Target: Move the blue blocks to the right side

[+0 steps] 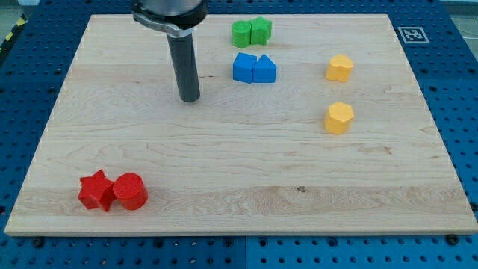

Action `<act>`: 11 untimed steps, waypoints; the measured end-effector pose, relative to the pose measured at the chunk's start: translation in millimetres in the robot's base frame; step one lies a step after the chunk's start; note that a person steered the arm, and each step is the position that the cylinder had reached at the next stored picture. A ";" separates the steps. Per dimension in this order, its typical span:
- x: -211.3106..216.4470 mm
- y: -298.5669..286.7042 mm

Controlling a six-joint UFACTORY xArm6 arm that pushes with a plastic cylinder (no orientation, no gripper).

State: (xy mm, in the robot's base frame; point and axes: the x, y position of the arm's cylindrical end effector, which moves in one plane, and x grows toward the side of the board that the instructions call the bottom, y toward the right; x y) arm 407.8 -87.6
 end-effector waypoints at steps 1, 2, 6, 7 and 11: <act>-24.8 -14.8; -51.2 -1.3; -75.4 41.4; -63.0 78.1; -12.1 106.6</act>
